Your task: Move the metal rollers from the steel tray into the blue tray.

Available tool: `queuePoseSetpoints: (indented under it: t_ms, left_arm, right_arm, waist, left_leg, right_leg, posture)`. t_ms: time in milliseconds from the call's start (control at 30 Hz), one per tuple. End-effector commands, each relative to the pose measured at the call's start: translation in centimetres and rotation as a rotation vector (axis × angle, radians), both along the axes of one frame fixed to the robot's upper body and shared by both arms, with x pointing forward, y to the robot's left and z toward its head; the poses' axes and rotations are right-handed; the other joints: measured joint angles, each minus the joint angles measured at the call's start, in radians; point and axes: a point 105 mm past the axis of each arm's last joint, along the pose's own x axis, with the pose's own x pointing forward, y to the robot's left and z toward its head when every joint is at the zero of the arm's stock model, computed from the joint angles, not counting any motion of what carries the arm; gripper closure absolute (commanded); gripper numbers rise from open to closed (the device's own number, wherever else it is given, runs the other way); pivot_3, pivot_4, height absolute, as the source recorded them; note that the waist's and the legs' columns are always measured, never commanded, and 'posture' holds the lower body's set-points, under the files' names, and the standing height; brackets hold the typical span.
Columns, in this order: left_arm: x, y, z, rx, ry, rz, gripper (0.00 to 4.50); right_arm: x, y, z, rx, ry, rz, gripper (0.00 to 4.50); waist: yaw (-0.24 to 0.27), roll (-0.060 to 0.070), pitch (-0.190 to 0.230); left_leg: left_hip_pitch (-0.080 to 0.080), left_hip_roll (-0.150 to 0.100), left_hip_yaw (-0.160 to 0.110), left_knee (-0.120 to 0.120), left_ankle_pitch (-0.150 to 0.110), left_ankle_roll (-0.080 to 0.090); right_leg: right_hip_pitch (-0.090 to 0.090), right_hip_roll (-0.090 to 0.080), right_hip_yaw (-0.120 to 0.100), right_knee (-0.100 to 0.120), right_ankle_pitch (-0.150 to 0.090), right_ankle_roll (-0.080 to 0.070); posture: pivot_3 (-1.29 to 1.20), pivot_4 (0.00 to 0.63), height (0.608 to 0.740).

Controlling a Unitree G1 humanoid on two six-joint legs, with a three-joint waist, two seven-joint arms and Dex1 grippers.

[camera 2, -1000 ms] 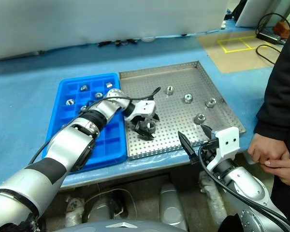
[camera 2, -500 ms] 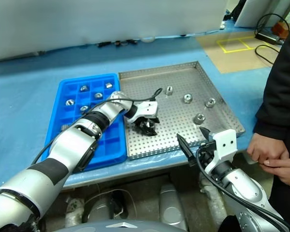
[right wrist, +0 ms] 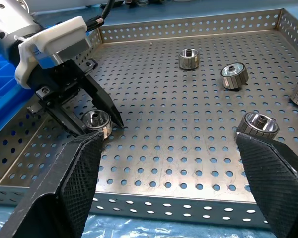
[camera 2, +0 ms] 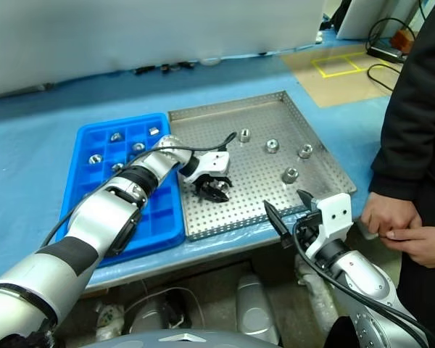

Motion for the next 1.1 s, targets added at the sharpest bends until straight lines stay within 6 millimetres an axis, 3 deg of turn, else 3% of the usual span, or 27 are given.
queuePoseSetpoints:
  t_ms: [33, 267, 467, 667, 800, 967, 1100]
  left_arm:
    - [0.5, -0.8, 3.4, -0.117, -0.037, -0.024, 2.77]
    - [0.8, -1.2, 11.0, -0.36, -0.071, -0.075, 2.77]
    - [1.6, 2.0, 14.7, -0.47, -0.117, 0.001, 2.77]
    - [2.6, 8.8, 14.3, -0.469, -0.179, 0.245, 2.77]
    - [1.6, 13.1, 13.3, -0.452, -0.203, 0.404, 2.77]
    - [-1.1, 15.7, 12.2, -0.442, -0.196, 0.515, 2.77]
    - [-3.8, 17.2, 10.8, -0.41, -0.153, 0.577, 2.77]
  right_arm:
    - [-0.2, 0.8, 1.3, -0.01, -0.052, 0.071, 0.0]
    - [0.8, 2.4, 3.1, -0.045, -0.091, 0.248, 0.0]
    - [3.5, 4.5, 4.5, -0.069, -0.132, 0.417, 0.0]
    - [6.1, 7.6, 5.6, -0.063, -0.162, 0.608, 0.0]
    - [7.5, 9.4, 6.4, -0.052, -0.185, 0.713, 0.0]
    - [8.1, 11.6, 6.9, -0.041, -0.203, 0.83, 0.0]
    - [7.5, 13.1, 7.1, -0.022, -0.205, 0.918, 0.0]
  waist:
    - [0.001, 0.0, 0.0]
    - [0.012, -0.001, 0.0]
    - [0.04, -0.001, 0.001]
    - [0.132, -0.001, 0.001]
    - [0.251, -0.001, 0.002]
    - [0.374, -0.001, 0.002]
    - [0.422, 0.0, 0.002]
  left_leg:
    - [-0.001, 0.0, 0.0, 0.0, 0.0, 0.001]
    - [-0.007, -0.003, 0.0, 0.001, -0.001, 0.008]
    - [-0.002, -0.003, 0.0, 0.002, -0.001, 0.008]
    - [-0.002, 0.0, 0.001, 0.001, 0.0, 0.007]
    - [-0.007, 0.006, 0.001, 0.0, 0.003, 0.002]
    - [-0.014, 0.012, 0.001, 0.0, 0.009, -0.007]
    - [-0.014, 0.015, 0.0, -0.002, 0.011, -0.017]
  right_leg:
    - [0.0, -0.001, -0.001, -0.001, 0.0, 0.0]
    - [-0.002, -0.005, -0.005, -0.002, 0.0, -0.001]
    - [0.0, -0.007, -0.005, 0.0, 0.001, -0.001]
    - [-0.003, -0.005, -0.005, 0.007, 0.001, -0.002]
    - [-0.012, -0.001, -0.007, 0.017, 0.001, -0.002]
    - [-0.019, 0.004, -0.021, 0.026, -0.005, -0.011]
    - [-0.019, 0.004, -0.026, 0.032, -0.007, -0.016]
  posture:
    - [-0.69, 0.15, 0.74]
    - [-0.58, 0.15, 0.74]
    - [-0.38, 0.15, 0.74]
    - [-0.14, 0.15, 0.74]
    - [0.0, 0.15, 0.74]
    - [0.12, 0.15, 0.74]
    - [0.17, 0.15, 0.74]
